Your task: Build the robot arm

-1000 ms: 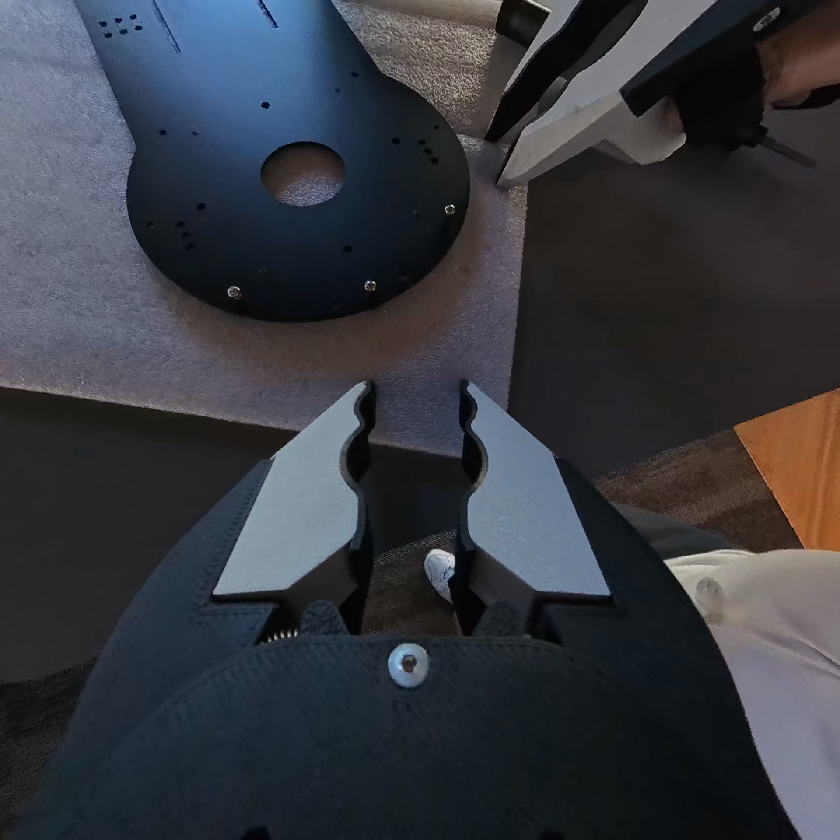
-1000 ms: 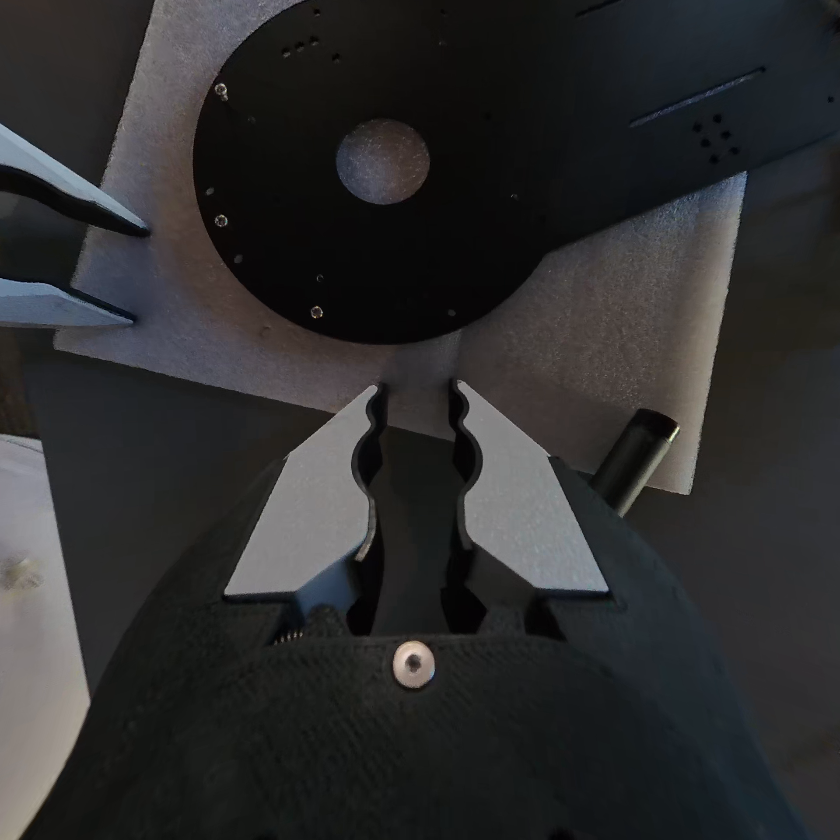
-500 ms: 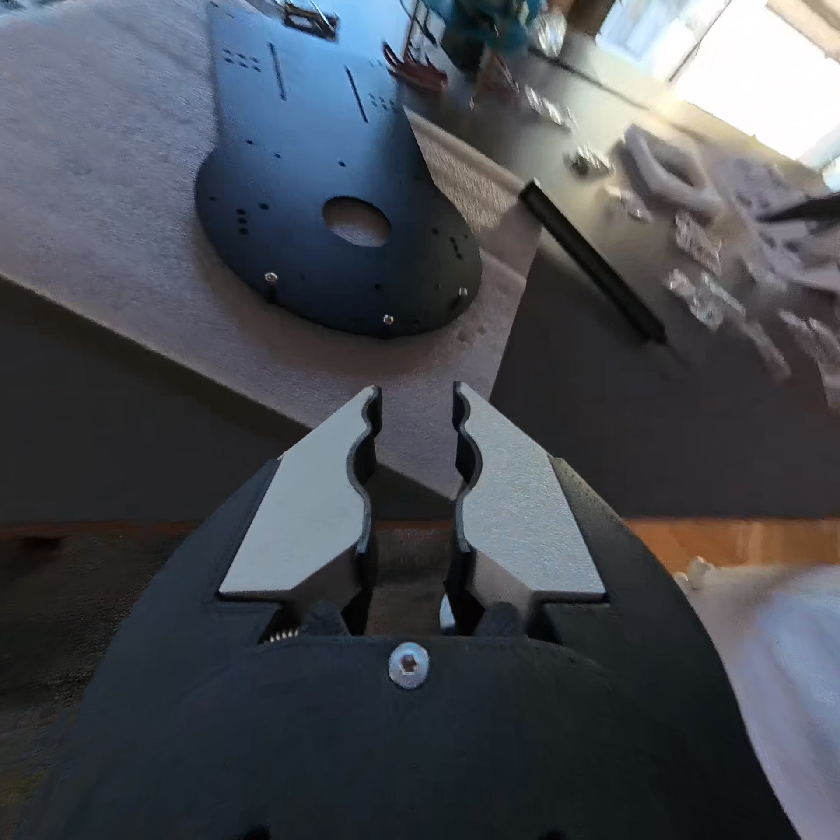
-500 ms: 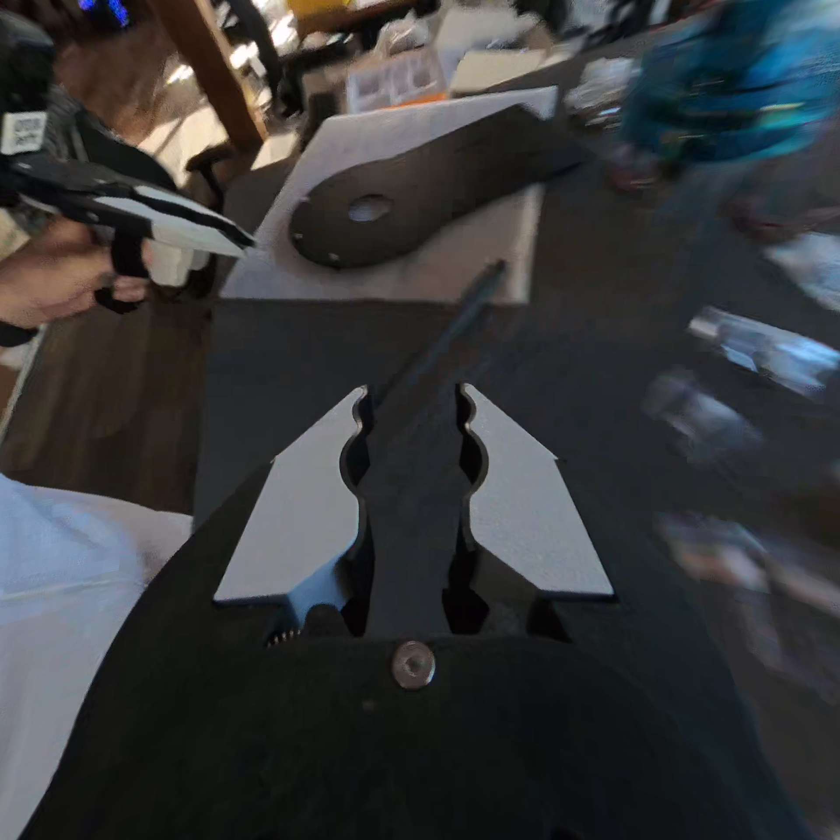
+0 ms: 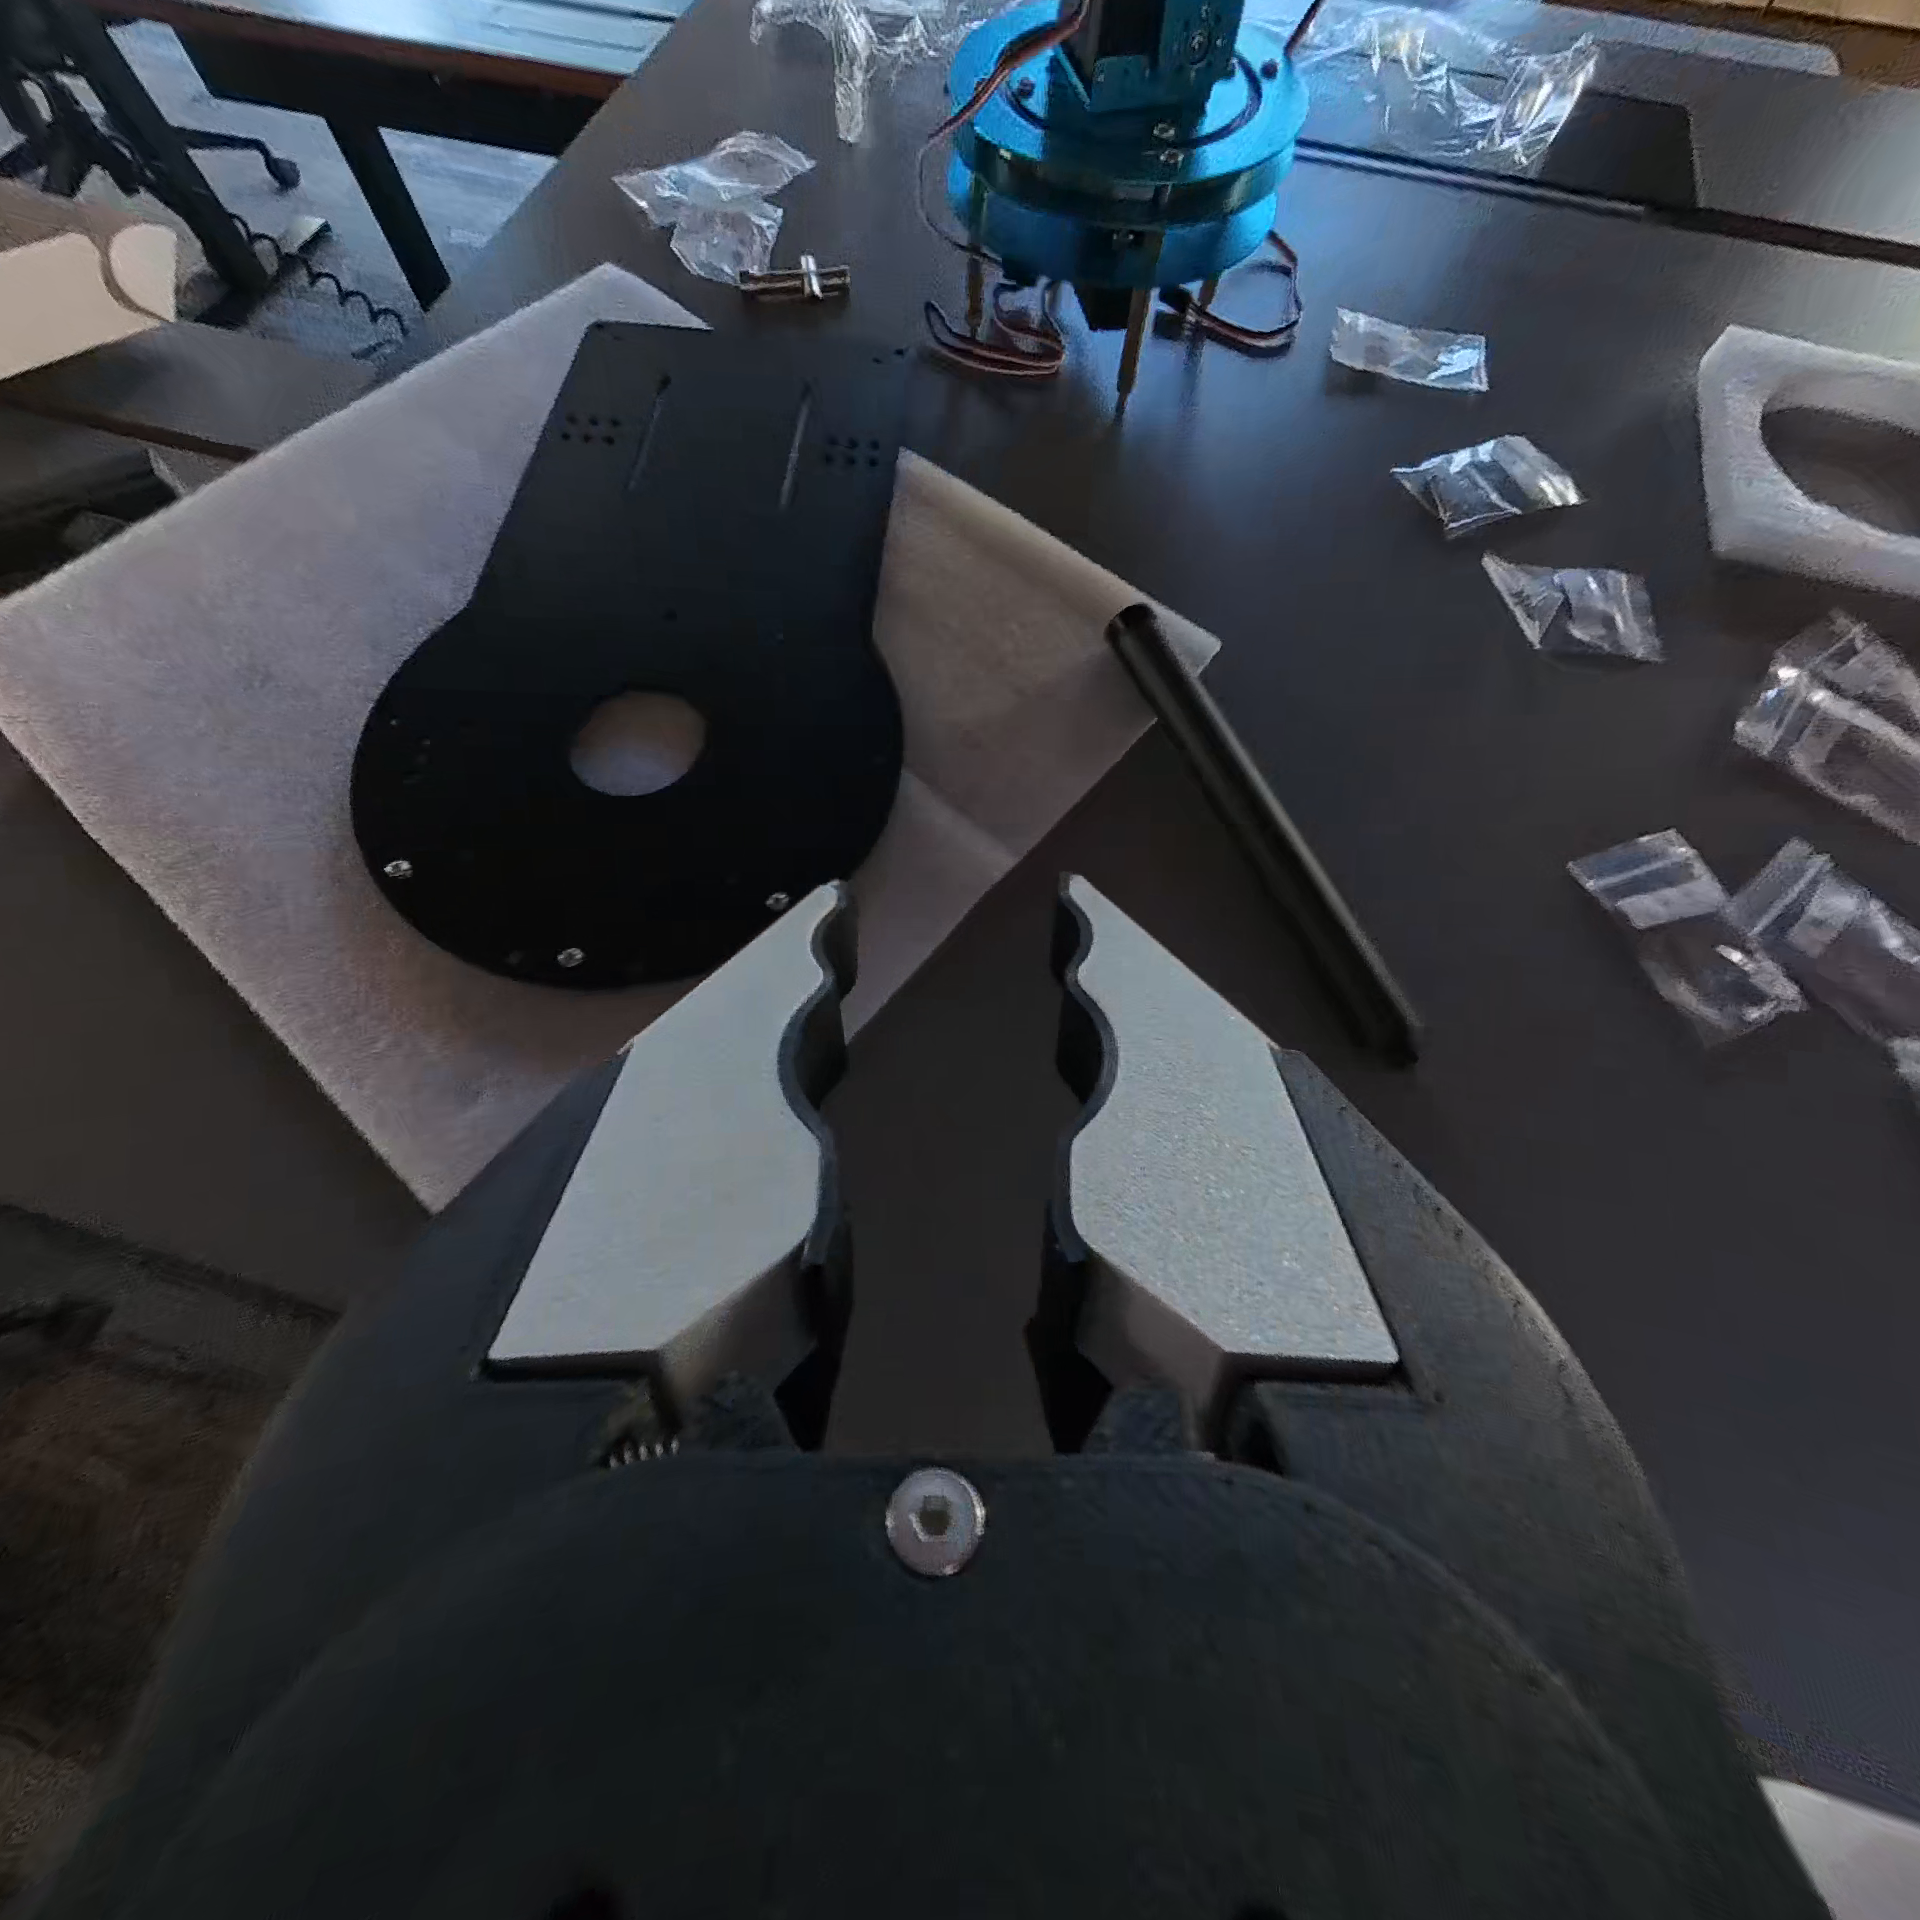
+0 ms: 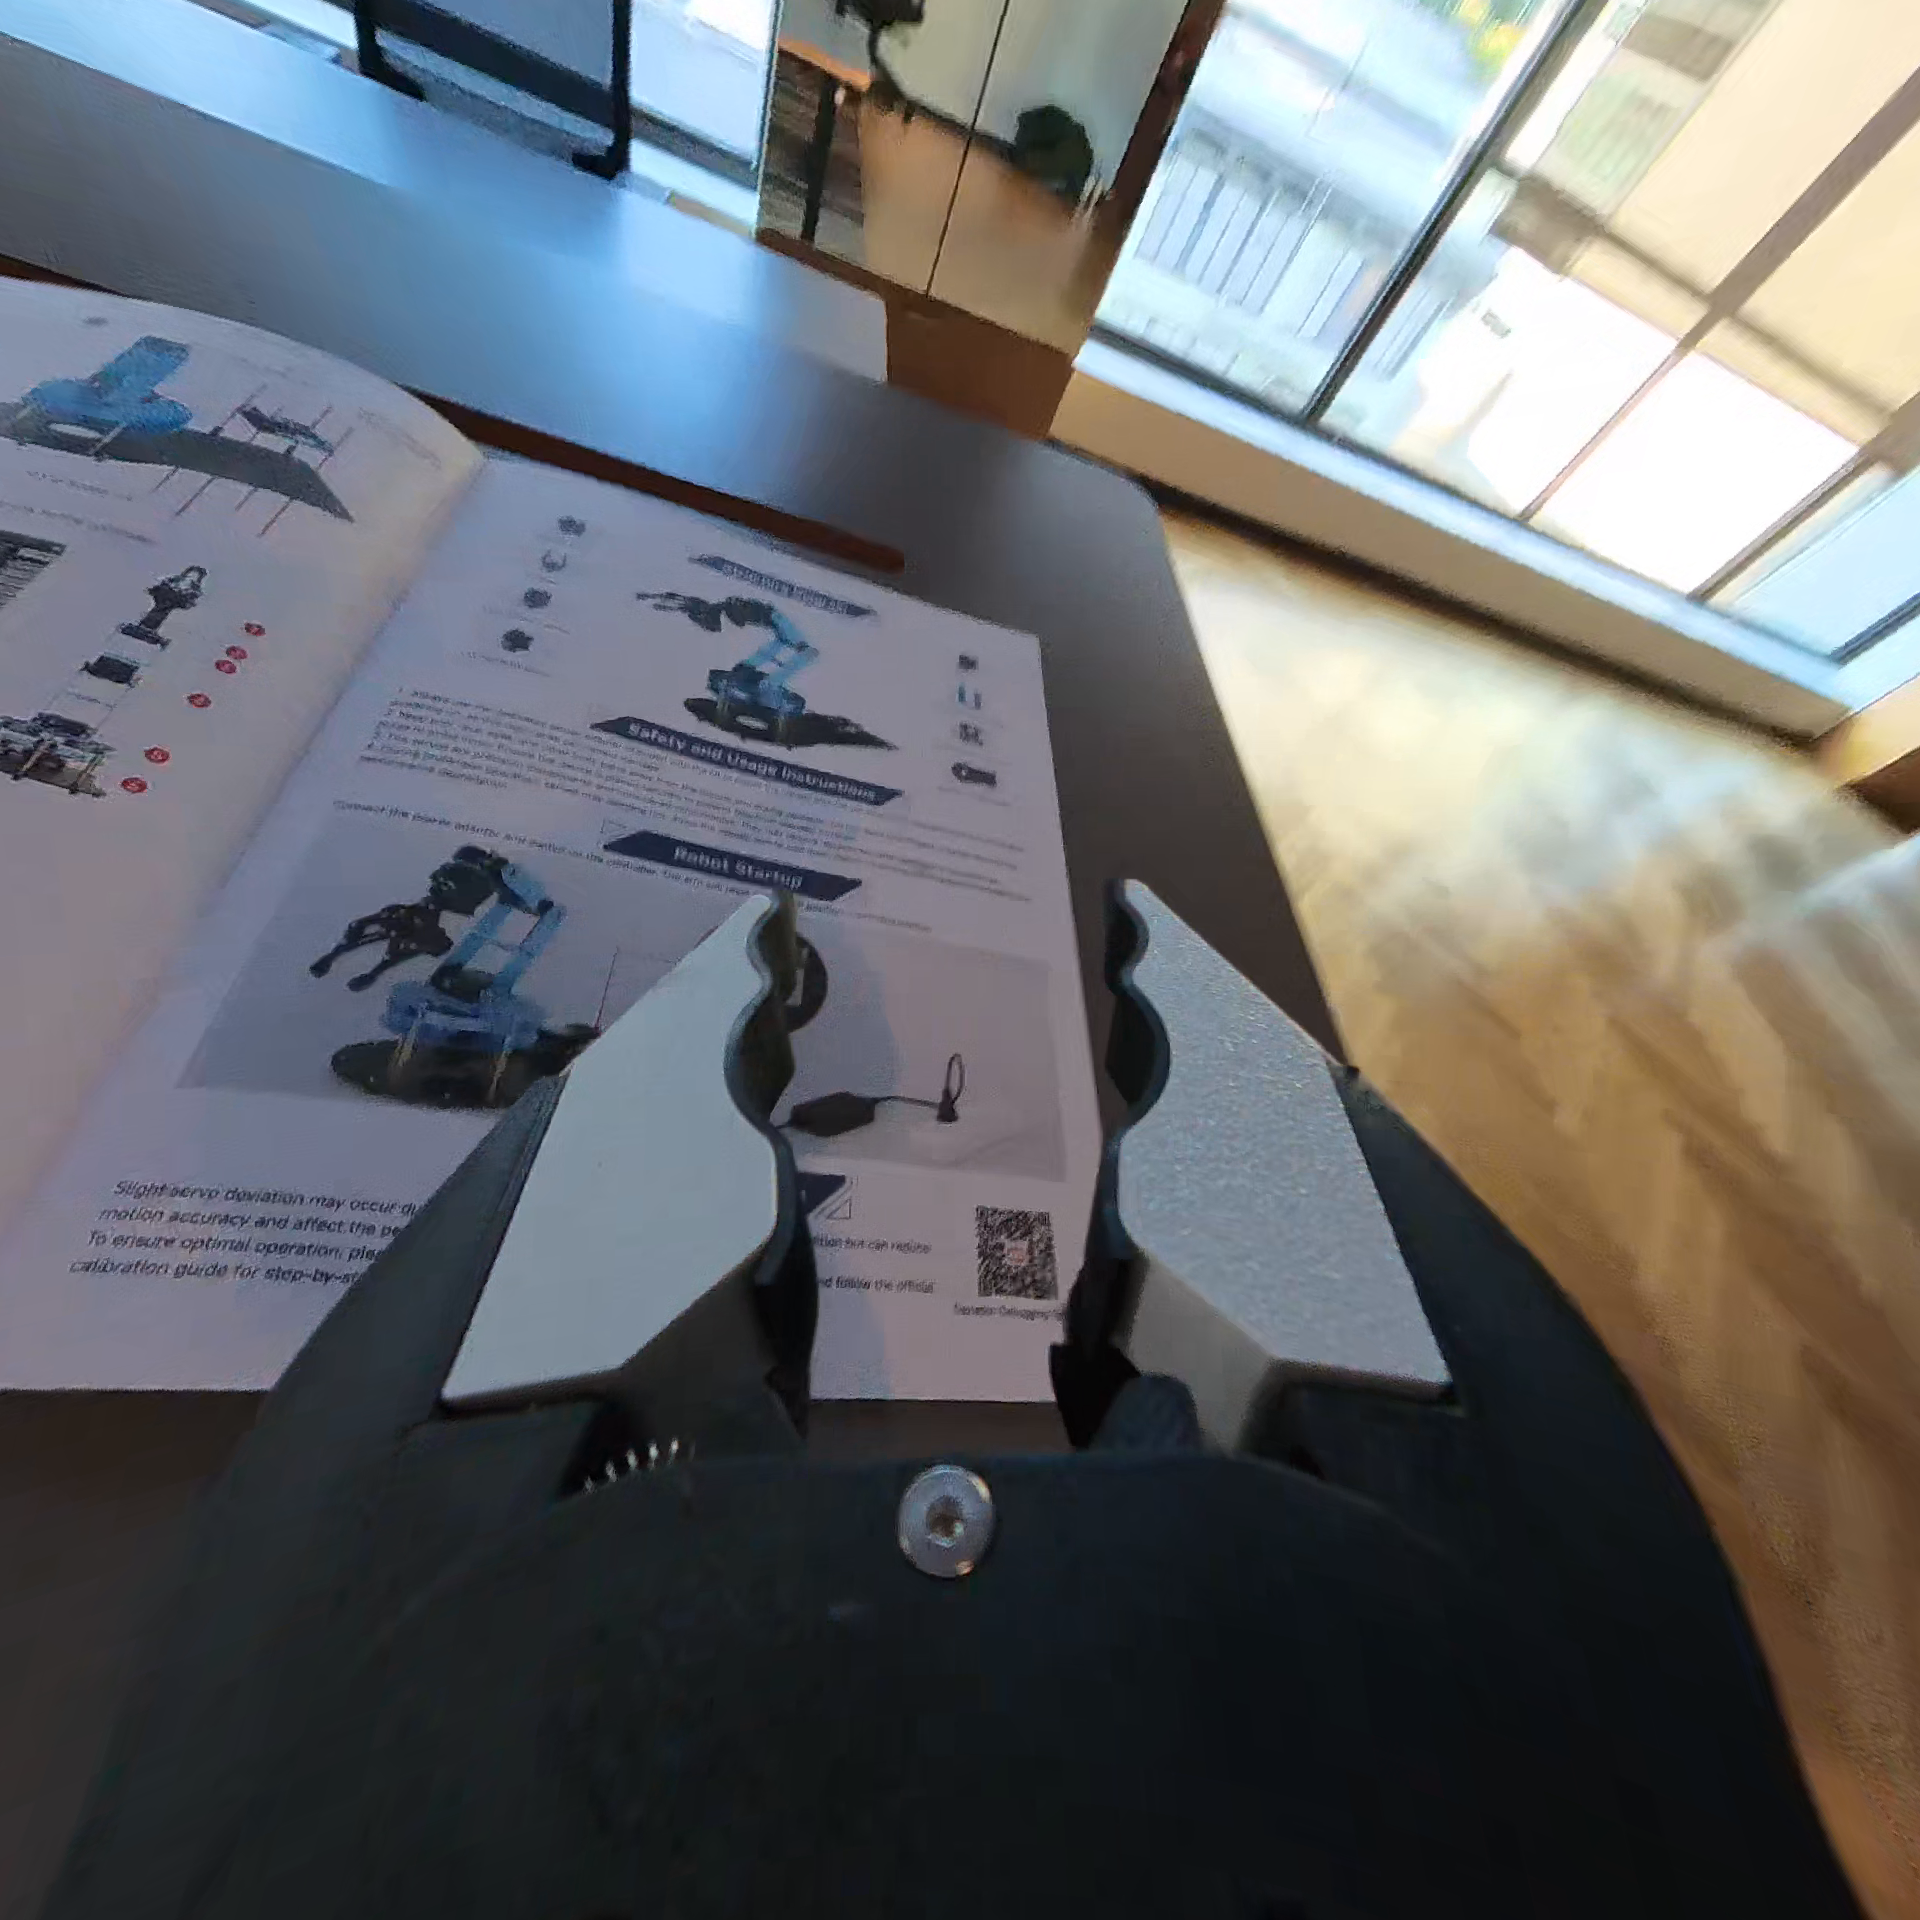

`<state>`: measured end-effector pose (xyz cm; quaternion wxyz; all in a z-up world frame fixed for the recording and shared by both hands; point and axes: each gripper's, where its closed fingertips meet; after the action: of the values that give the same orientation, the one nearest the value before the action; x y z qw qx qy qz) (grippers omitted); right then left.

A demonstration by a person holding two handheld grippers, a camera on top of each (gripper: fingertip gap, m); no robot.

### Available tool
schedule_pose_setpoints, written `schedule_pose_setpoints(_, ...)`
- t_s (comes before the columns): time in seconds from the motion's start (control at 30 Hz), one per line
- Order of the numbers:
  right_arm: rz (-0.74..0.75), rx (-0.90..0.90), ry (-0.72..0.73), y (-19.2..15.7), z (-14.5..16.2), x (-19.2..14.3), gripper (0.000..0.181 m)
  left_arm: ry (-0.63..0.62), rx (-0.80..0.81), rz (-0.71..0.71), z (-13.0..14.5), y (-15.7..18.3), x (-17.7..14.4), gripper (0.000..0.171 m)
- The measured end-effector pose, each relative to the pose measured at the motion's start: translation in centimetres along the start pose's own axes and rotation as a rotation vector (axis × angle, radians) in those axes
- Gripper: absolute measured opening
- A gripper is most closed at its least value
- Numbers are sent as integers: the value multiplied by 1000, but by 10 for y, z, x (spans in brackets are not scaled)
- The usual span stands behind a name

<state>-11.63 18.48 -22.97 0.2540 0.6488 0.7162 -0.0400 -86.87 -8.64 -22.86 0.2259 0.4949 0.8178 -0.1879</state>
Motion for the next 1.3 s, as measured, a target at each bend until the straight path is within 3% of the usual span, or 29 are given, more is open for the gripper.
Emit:
schedule_pose_setpoints(0.13, -71, 85, -6, 3, 18, 7, 57, -24, -66, 28, -17, 27, 7, 43)
schedule_pose_setpoints(0.33, -138, 151, 81, -10, 2, 4, 57, 17, -164, 45, -41, 54, 19, 51)
schedule_pose_setpoints(0.53, -177, 140, 91, -24, 4, 8, 56, 77, -121, -2, -55, 55, 13, 51)
schedule_pose_setpoints(1.3, -121, 174, 80, -8, 13, 11, 51, 116, -88, -41, -64, 46, 12, 41)
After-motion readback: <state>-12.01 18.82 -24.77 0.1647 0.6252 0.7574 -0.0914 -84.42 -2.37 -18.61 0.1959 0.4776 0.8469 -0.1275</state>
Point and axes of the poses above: each gripper's, where its closed fingertips meet, x out along the fingers, z out of its underside, y = z × x across the jaws, and after that the axes turned 11 degrees about -z, right-handed
